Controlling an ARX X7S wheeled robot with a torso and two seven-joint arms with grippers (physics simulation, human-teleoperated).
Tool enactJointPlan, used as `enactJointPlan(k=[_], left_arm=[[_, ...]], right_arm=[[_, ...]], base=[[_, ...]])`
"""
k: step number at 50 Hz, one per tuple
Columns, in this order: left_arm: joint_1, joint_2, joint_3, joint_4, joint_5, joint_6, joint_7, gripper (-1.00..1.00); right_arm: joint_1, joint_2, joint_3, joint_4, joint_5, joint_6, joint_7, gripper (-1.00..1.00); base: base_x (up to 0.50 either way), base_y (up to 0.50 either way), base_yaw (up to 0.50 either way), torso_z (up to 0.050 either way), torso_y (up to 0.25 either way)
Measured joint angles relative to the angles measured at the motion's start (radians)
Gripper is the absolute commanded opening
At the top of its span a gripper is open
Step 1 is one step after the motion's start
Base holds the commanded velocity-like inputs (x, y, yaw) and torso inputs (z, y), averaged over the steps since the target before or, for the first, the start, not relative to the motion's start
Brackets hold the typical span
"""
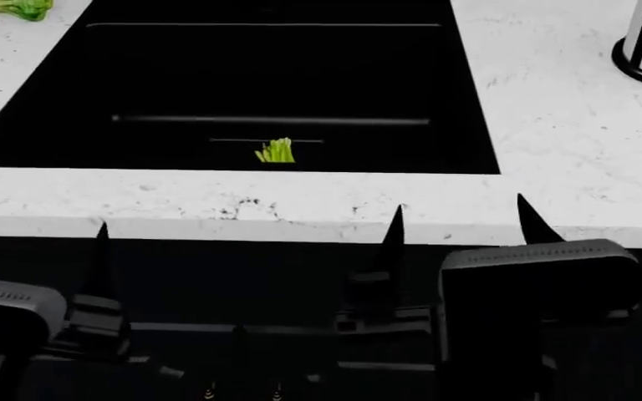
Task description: Pick the asparagus from the sink and place it on the plate located on the counter
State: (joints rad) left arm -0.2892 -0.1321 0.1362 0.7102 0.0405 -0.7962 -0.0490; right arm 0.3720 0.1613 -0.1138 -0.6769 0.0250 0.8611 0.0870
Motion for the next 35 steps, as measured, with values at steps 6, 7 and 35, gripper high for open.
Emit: enactJointPlan(k=[6,7,35], left_arm=[[-0.009,-0.011,-0.002,0.011,-0.003,-0.012,-0.001,1.00],[-0.011,-0.013,-0.001,0.012,-0.003,-0.013,-0.001,1.00],[-0.041,-0.038,0.019,0.038,-0.010,-0.071,-0.014,1.00]], right_arm=[[0.026,0.007,-0.014,-0.008,-0.001,0.023,0.002,1.00],[0.030,0.009,-0.020,-0.005,-0.007,0.023,0.007,1.00],[0.061,0.001,0.017,-0.021,0.008,0.033,0.049,1.00]], base=[[0.00,0.00,0.00,0.050,0.000],[0.00,0.00,0.00,0.050,0.000],[0.00,0.15,0.00,0.036,0.000]])
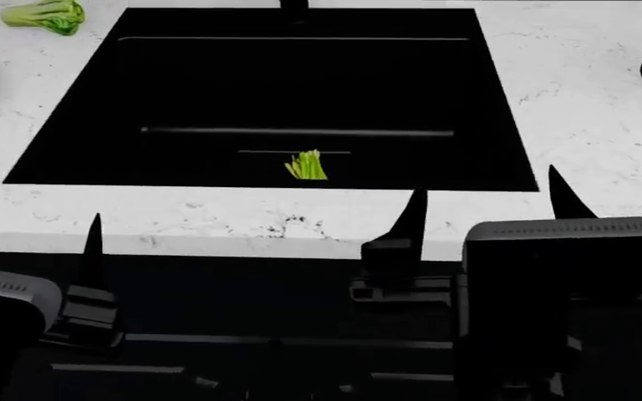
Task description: Pick the asparagus from the sink and place it on the plate located on the counter
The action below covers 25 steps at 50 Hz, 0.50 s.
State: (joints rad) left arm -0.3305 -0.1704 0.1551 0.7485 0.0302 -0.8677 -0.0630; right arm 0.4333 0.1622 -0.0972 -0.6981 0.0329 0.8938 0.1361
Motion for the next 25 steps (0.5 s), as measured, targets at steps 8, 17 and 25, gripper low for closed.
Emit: enactJointPlan(k=[8,17,25], left_arm=[[-0.002,-0.003,-0.001,0.009,-0.004,-0.013,-0.004,1.00],[-0.006,-0.008,0.004,0.017,-0.006,-0.028,-0.011,1.00],[-0.009,-0.014,0.011,0.015,-0.006,-0.031,-0.016,1.00]], right_arm=[[0.002,0.000,0.001,-0.012,0.006,0.007,0.008,1.00],[0.004,0.002,0.004,-0.021,0.013,0.014,0.015,1.00],[0.006,0.002,0.007,-0.025,0.026,0.019,0.014,1.00]], base=[[0.00,0.50,0.00,0.000,0.000],[0.06,0.50,0.00,0.000,0.000],[0.40,0.43,0.00,0.000,0.000]])
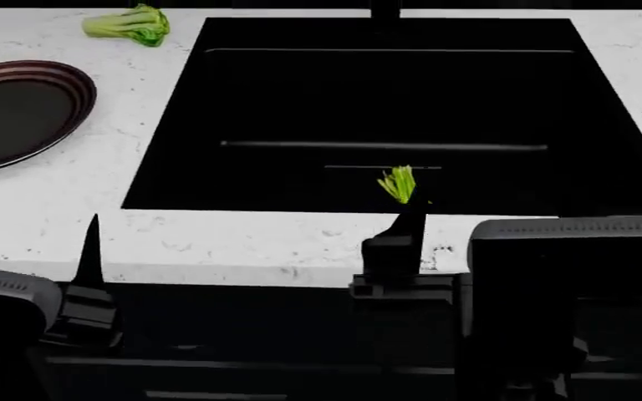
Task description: Pick the asparagus from the sink and place it on the plate located on the counter
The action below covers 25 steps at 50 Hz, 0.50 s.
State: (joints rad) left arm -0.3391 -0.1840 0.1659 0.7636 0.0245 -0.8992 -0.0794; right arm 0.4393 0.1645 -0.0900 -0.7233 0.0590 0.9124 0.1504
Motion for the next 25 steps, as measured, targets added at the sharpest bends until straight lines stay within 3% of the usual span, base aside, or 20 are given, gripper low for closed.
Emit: enactJointPlan(k=[10,18,25], left_arm=[[-0.005,-0.005,0.006,0.000,-0.003,-0.008,-0.005,1.00],[-0.036,-0.007,0.010,-0.003,-0.005,-0.047,-0.006,1.00],[-0.147,-0.006,0.018,-0.007,-0.009,-0.151,0.003,1.00]], right_arm=[[0.004,0.005,-0.003,-0.008,0.010,0.009,0.002,1.00],[0.036,0.009,-0.008,0.007,0.017,0.043,0.003,1.00],[0.147,0.011,-0.016,0.034,0.033,0.149,-0.009,1.00]], base=[[0.43,0.38,0.00,0.000,0.000],[0.00,0.00,0.00,0.000,0.000],[0.00,0.00,0.00,0.000,0.000]])
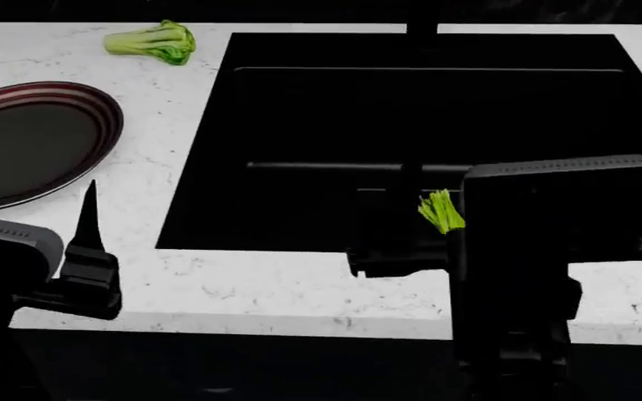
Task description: Pick the asparagus from the sink and place it on the plate located on the counter
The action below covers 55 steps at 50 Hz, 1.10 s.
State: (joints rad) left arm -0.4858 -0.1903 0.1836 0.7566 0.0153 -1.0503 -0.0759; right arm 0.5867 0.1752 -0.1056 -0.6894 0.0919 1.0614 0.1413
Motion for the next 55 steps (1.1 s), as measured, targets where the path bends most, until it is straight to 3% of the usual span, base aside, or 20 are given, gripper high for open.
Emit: enactJointPlan(k=[10,22,55], left_arm=[[-0.128,-0.002,0.007,-0.035,-0.007,-0.091,0.015,1.00],[-0.160,-0.005,-0.009,-0.080,-0.024,-0.079,0.026,1.00],[-0.184,-0.014,-0.003,-0.082,-0.043,-0.097,0.025,1.00]], right_arm=[[0.126,0.004,-0.021,0.039,0.017,0.096,-0.016,1.00],[0.178,0.008,-0.044,0.047,0.026,0.137,-0.018,1.00],[0.208,0.013,-0.049,0.022,0.044,0.181,-0.006,1.00]], base=[[0.00,0.00,0.00,0.000,0.000],[0.02,0.00,0.00,0.043,0.021],[0.38,0.10,0.00,0.000,0.000]])
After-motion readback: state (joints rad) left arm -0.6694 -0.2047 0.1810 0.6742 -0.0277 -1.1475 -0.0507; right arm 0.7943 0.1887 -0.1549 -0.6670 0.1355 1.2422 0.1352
